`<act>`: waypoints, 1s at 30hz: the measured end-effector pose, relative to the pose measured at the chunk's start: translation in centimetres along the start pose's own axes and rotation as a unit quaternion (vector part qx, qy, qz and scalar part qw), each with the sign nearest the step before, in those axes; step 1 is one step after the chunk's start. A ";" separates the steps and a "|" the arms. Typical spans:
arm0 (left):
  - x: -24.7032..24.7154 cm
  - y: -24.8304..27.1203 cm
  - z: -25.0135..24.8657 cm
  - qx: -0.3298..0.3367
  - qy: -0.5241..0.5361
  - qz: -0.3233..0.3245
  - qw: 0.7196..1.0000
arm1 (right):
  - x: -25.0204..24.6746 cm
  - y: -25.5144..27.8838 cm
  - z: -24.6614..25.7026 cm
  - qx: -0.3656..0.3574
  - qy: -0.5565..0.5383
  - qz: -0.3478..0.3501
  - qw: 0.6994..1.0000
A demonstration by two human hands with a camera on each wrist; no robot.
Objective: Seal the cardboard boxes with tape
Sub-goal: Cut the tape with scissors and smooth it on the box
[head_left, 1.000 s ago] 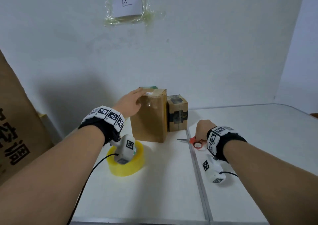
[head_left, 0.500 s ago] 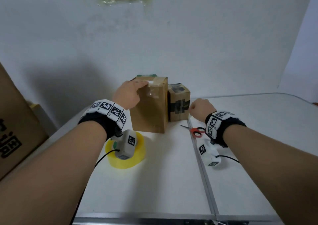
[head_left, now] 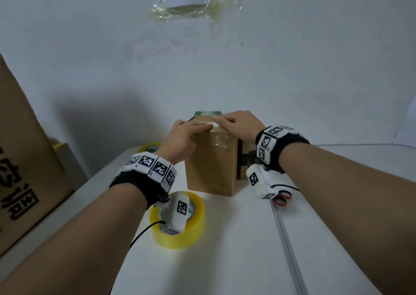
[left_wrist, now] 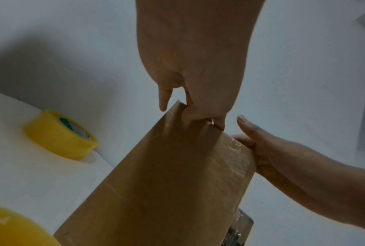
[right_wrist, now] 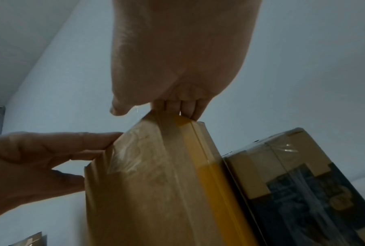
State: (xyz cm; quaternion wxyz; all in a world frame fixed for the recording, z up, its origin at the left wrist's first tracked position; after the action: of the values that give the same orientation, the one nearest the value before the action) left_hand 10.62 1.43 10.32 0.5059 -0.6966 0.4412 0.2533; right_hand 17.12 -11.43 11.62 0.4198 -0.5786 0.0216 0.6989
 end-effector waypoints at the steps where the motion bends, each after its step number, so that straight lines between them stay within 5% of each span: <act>1: 0.0 0.1 -0.1 0.008 0.003 -0.004 1.000 | 0.2 0.0 -0.4 0.001 0.015 -0.007 1.000; 8: 0.9 0.0 0.0 0.061 0.003 -0.018 0.998 | 1.0 1.1 -0.4 -0.039 -0.015 -0.099 0.994; 14: 1.1 -0.1 0.6 0.049 0.019 -0.033 0.998 | 1.9 1.7 0.2 -0.100 0.025 -0.102 0.989; 21: 1.1 -0.3 0.8 0.033 0.001 -0.032 0.999 | 2.9 2.1 -0.4 -0.080 0.052 -0.067 0.993; 30: 0.4 0.5 0.3 0.032 0.011 -0.035 0.999 | 0.4 3.5 -0.4 -0.107 -0.029 -0.072 0.991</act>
State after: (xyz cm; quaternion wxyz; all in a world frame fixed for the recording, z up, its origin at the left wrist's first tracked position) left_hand 10.42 1.52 9.66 0.5321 -0.6973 0.4301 0.2138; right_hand 15.33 -13.64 9.53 0.4057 -0.5998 -0.1071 0.6814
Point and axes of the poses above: each hand's wrist, its own y-axis away from the middle knuckle, its own x-axis out of the palm, z = x × y, the point moved 10 cm from there along -y, towards the middle knuckle, and after that the axes turned 12 degrees about -x, right-handed, at the moved point
